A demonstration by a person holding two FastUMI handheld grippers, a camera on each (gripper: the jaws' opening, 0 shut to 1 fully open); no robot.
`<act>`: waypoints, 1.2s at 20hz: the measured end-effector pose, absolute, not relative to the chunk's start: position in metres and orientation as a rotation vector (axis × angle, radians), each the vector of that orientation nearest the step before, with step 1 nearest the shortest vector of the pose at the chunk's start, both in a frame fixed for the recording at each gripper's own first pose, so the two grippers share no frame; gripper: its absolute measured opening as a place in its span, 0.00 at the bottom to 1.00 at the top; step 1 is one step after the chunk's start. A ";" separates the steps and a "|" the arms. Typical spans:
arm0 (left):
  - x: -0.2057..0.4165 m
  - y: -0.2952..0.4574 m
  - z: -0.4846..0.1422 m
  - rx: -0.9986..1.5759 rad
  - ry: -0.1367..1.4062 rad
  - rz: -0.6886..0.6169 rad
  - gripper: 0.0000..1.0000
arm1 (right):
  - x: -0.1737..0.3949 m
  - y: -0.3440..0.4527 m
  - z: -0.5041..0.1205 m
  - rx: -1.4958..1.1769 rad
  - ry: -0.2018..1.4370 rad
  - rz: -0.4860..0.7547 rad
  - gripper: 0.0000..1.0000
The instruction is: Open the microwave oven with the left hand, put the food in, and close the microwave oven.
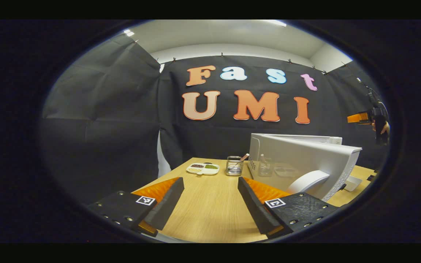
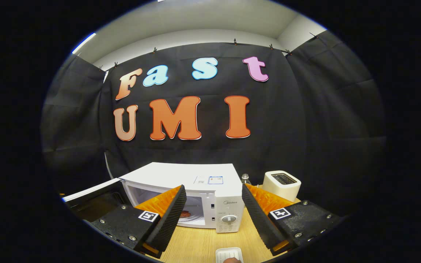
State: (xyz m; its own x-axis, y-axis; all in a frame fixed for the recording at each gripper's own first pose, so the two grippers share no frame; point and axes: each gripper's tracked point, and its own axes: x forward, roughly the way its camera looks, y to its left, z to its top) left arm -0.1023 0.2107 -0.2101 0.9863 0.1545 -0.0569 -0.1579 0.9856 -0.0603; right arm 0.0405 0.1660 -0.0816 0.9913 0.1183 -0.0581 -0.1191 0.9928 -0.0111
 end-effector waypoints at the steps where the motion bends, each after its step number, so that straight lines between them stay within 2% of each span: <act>1: -0.102 0.203 -0.212 -0.073 0.057 0.139 0.92 | 0.038 0.162 -0.081 -0.008 0.057 0.123 0.95; 12: -0.078 0.085 -0.219 -0.101 0.106 -0.066 0.90 | 0.023 0.121 -0.082 -0.008 0.074 0.133 0.95; 13: -0.074 0.071 -0.217 -0.108 0.101 -0.095 0.82 | 0.022 0.116 -0.082 -0.010 0.074 0.127 0.95; 15: -0.068 0.041 -0.215 -0.107 0.105 -0.167 0.71 | 0.019 0.105 -0.081 -0.011 0.078 0.115 0.95; 17: -0.062 0.019 -0.212 -0.073 0.106 -0.206 0.52 | 0.017 0.094 -0.082 -0.003 0.082 0.102 0.95; 20: -0.049 -0.016 -0.217 -0.064 0.127 -0.273 0.42 | 0.014 0.077 -0.084 0.003 0.091 0.080 0.95; 21: -0.045 -0.019 -0.217 -0.065 0.124 -0.255 0.35 | 0.013 0.073 -0.086 0.003 0.095 0.077 0.95; 22: -0.039 -0.024 -0.216 -0.060 0.118 -0.248 0.18 | 0.012 0.070 -0.086 0.004 0.099 0.074 0.95; 23: -0.033 -0.030 -0.215 -0.054 0.115 -0.242 0.13 | 0.011 0.065 -0.085 0.002 0.101 0.069 0.95; 24: -0.026 -0.036 -0.215 -0.048 0.112 -0.237 0.13 | 0.011 0.059 -0.085 -0.001 0.100 0.061 0.95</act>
